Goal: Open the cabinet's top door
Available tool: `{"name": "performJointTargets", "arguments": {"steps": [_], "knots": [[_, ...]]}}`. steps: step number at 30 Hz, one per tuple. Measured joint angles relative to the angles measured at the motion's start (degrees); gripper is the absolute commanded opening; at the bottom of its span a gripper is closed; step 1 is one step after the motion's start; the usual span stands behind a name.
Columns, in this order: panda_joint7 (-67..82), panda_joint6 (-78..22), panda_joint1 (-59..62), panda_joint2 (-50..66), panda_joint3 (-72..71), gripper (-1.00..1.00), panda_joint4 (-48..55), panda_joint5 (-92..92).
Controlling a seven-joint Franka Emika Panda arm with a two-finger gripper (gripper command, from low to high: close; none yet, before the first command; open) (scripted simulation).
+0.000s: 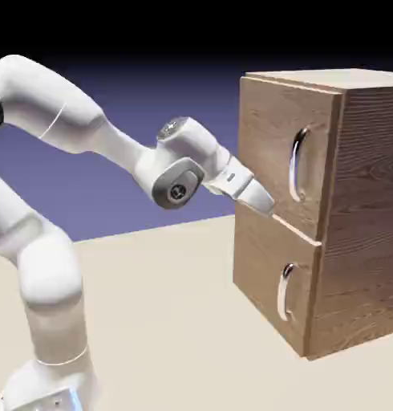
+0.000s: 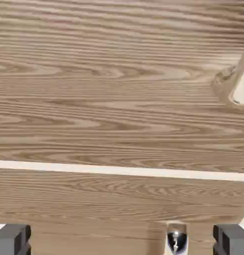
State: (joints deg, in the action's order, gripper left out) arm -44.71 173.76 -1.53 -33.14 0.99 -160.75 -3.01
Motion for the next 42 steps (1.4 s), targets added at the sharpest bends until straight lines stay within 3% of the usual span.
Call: {"name": "performJointTargets", "arguments": {"steps": [42], "knots": [[-78.6, -8.8, -29.5, -16.9, 34.6, 1.00, 8.7, -104.7]]}}
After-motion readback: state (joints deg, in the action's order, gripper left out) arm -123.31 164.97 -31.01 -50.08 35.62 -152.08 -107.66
